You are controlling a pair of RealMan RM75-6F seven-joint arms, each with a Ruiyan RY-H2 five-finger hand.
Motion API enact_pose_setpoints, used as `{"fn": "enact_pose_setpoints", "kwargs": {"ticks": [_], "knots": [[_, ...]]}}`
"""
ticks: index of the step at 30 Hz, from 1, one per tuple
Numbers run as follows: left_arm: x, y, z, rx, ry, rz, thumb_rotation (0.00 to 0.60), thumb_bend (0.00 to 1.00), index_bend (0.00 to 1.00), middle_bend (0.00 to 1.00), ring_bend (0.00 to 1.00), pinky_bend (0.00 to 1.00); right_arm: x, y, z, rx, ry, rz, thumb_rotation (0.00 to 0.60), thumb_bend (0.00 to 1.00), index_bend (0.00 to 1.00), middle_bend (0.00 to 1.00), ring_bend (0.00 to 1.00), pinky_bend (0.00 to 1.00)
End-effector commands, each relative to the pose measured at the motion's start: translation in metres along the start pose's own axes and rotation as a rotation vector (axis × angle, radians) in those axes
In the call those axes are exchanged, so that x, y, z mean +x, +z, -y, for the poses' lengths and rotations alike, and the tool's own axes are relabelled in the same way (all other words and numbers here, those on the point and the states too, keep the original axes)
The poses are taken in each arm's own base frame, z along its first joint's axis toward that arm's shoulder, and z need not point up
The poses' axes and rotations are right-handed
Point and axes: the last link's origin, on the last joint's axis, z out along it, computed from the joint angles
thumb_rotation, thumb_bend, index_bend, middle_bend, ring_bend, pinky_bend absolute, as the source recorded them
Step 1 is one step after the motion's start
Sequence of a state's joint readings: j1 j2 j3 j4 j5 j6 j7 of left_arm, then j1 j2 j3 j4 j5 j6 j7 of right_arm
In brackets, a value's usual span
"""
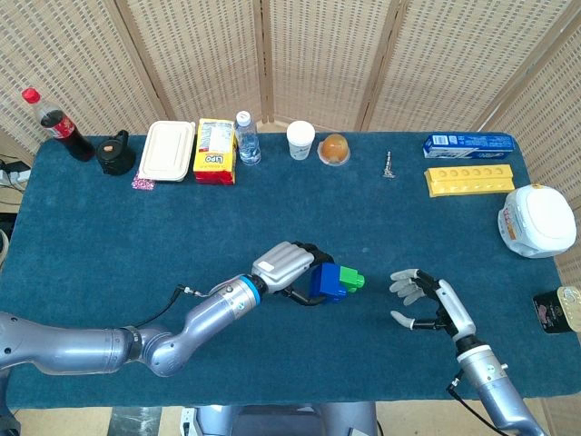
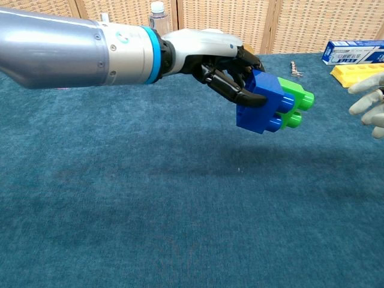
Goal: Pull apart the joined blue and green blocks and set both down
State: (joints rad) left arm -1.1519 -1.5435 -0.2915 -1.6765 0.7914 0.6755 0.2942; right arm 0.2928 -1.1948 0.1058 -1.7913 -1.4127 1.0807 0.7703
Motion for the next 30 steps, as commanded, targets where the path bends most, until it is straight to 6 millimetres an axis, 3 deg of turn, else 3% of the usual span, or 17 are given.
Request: {"fn": "enact_pose_setpoints", "kwargs": {"ticks": [1,30], "knots": [[-0.001,0.006,-0.004,-0.004,-0.017,0.012,0.34,0.43,0.41,0.34,0.23,0.26,-0.002,0.002,0.001,0.001,0.001,0.005,0.6,0.26,0.31,0.4,0.41,0.45],[-0.004,0.027,-0.023,-0.037,-0.098,0.061,0.333,0.43,0.41,0.34,0.23,0.26,-0.02,0.027,0.001,-0.017,0.04,0.053,0.6,0.26,0.32,0.41,0.42,0.44]]}}
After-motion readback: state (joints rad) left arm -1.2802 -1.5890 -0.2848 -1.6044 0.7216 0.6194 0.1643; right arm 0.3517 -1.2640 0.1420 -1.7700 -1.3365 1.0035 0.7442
